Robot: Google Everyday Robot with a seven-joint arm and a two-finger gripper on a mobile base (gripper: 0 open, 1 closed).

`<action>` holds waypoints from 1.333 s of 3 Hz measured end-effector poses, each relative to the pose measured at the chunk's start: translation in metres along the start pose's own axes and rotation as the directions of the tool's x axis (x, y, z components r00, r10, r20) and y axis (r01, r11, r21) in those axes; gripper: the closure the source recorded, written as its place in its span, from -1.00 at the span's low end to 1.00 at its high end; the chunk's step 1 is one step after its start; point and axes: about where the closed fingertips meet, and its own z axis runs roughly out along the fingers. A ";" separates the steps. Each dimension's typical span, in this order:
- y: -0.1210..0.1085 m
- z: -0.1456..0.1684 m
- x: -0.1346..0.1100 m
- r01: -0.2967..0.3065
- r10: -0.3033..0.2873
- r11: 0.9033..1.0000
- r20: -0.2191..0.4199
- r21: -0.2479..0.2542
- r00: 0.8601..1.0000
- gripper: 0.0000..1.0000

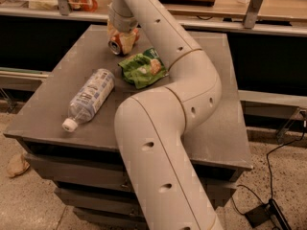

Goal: Pick coke can

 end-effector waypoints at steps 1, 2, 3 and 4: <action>0.002 0.000 0.000 0.000 0.000 1.000 0.001 -0.009 1.000 0.41; 0.004 -0.008 0.002 -0.002 0.002 1.000 -0.006 -0.016 1.000 0.87; -0.003 -0.042 0.011 -0.032 0.033 0.998 -0.017 0.052 0.999 1.00; -0.012 -0.099 0.029 -0.114 0.118 0.976 -0.013 0.188 0.993 1.00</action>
Offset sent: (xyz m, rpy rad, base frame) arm 0.0031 -0.0191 0.0330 -0.0362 0.0230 -0.0116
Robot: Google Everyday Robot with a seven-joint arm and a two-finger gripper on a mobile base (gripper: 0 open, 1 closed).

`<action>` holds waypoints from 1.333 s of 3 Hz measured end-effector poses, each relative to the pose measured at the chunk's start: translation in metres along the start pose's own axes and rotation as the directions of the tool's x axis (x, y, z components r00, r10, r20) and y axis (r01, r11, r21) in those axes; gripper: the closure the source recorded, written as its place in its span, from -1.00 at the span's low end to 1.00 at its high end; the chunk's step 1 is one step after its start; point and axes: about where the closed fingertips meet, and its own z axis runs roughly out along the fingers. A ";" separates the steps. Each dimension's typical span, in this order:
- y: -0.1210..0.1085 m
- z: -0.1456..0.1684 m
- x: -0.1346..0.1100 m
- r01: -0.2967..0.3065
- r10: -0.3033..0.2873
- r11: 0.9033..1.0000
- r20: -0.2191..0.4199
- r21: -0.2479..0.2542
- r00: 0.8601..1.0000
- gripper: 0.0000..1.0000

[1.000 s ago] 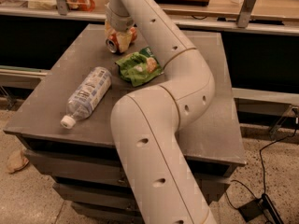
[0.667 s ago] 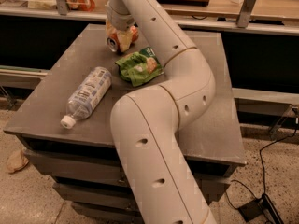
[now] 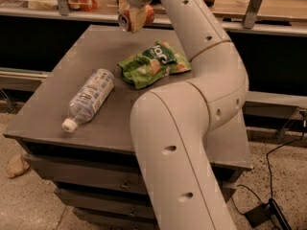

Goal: Pick coke can

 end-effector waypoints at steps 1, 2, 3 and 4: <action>0.000 -0.050 0.017 -0.236 0.219 0.964 0.133 0.122 0.966 1.00; 0.010 -0.082 0.024 -0.412 0.360 0.900 0.289 0.143 0.887 1.00; 0.024 -0.101 0.019 -0.504 0.424 0.858 0.422 0.096 0.801 1.00; 0.035 -0.110 0.006 -0.556 0.464 0.831 0.528 0.018 0.711 1.00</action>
Offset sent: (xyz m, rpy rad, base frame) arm -0.0700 -0.0898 0.0856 0.7424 0.2125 -0.2452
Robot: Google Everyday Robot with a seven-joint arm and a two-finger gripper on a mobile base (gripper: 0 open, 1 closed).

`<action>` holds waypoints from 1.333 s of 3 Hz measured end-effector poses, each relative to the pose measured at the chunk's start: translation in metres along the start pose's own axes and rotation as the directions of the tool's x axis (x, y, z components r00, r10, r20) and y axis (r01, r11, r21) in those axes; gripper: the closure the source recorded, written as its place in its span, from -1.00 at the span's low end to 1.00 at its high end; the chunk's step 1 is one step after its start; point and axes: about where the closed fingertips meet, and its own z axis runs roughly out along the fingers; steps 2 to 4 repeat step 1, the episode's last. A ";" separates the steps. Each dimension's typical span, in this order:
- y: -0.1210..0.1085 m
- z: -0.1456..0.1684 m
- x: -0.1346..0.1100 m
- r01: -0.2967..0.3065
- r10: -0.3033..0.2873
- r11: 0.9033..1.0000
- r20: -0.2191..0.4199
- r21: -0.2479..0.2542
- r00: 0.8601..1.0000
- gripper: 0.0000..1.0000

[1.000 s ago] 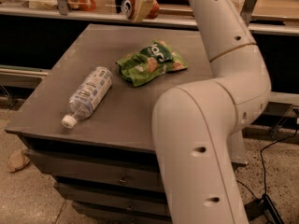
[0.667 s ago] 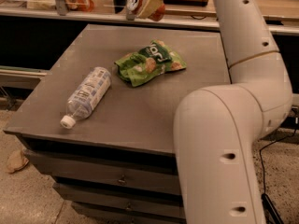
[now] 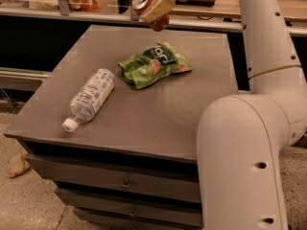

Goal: Pick coke can

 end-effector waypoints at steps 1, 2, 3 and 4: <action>0.000 0.000 0.000 0.000 0.000 1.000 0.000 0.000 1.000 1.00; 0.000 0.000 0.000 0.000 0.000 1.000 0.000 0.000 1.000 1.00; 0.000 0.000 0.000 0.000 0.000 1.000 0.000 0.000 1.000 1.00; 0.000 0.000 0.000 0.000 0.000 1.000 0.000 0.000 1.000 1.00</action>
Offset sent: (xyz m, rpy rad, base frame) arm 0.0000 0.0000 0.0000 0.0000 0.0000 0.0000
